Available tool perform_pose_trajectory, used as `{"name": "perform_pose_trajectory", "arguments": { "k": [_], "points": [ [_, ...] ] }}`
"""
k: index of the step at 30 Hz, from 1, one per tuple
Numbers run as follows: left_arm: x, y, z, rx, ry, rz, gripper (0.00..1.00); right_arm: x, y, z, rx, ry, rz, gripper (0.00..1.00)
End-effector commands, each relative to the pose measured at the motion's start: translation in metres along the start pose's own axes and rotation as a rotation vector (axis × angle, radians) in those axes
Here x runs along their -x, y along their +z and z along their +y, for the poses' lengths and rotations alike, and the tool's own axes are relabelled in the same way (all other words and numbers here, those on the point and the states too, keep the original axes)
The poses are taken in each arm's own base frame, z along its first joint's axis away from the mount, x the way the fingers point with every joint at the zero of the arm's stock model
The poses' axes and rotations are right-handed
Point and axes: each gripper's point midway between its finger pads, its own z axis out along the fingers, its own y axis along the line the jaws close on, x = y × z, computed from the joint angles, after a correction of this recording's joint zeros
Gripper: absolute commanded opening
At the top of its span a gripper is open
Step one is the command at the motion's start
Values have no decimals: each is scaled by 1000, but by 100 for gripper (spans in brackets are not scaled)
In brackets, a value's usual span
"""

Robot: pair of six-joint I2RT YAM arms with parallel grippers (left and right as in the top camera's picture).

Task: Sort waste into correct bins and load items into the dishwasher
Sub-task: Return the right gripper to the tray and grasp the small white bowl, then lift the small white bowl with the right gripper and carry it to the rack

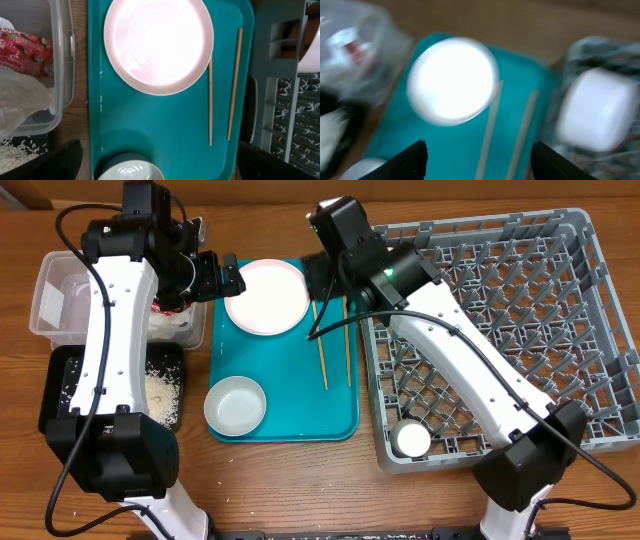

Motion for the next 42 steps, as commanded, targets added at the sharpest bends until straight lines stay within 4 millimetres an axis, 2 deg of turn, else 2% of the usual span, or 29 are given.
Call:
{"name": "perform_pose_trajectory", "arguments": {
  "k": [1,4,8,13,16,20,23,36,38,42],
  "points": [
    [4,-6,-3,-10,16,-20,100,-51,24,45,252,95,225,63],
    [4,-6,-3,-10,16,-20,100,-80,34,58,297,135,330,58],
    [4,-6,-3,-10,16,-20,100,-120,44,72,299,179,438,57],
    [4,-6,-3,-10,16,-20,100,-151,51,90,289,188,495,57],
    [4,-6,-3,-10,16,-20,100,-161,56,99,275,190,495,57],
    [4,-6,-3,-10,16,-20,100,-167,68,99,203,235,458,56],
    [4,-6,-3,-10,16,-20,100,-175,80,105,199,254,436,52],
    [4,-6,-3,-10,16,-20,100,-222,109,128,195,245,465,44],
    [4,-6,-3,-10,16,-20,100,-230,113,127,184,241,483,37],
    [4,-6,-3,-10,16,-20,100,-228,114,124,178,248,484,10]
  ]
}}
